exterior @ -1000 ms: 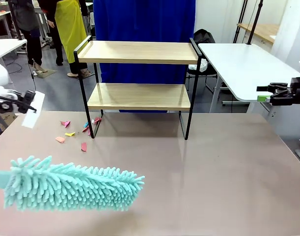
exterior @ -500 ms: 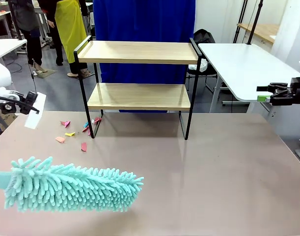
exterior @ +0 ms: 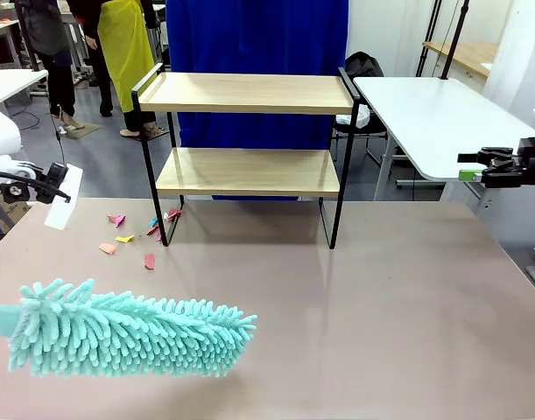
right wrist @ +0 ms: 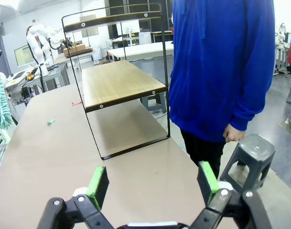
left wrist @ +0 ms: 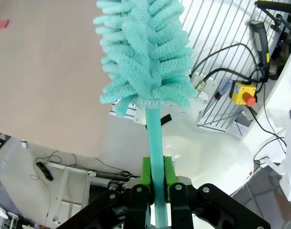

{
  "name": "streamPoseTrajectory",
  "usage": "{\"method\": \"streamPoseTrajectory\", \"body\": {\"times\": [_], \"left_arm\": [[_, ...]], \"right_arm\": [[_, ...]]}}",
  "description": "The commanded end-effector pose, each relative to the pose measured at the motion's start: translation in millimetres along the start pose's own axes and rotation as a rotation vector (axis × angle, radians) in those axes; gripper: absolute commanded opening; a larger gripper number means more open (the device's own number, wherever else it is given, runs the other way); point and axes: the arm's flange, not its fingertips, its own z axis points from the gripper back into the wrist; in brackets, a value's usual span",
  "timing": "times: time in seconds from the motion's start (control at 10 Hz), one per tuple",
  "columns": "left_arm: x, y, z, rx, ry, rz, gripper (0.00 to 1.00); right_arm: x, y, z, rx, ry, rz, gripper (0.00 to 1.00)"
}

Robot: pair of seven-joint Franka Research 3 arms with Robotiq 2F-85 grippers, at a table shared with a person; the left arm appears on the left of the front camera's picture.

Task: Clean the shelf.
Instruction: Hand the Duster back to the human.

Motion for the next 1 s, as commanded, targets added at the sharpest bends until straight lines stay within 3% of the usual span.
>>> {"method": "streamPoseTrajectory", "body": {"times": [0.0,0.5,0.9], "left_arm": [[-2.4,1.9,-0.4,0.003,-0.013,-0.008,0.13],[0.0,0.0,0.0,0.0,0.0,0.0,0.13],[35.3,67.1,-25.1,-0.059,-0.227,-0.166,0.13]], "right_arm": [[3.0,3.1,-1.2,-0.005,0.003,0.008,1.0],[0.0,0.0,0.0,0.0,0.0,0.0,1.0],[95.3,57.6,-21.1,0.301,-0.152,-0.033,1.0]]}}
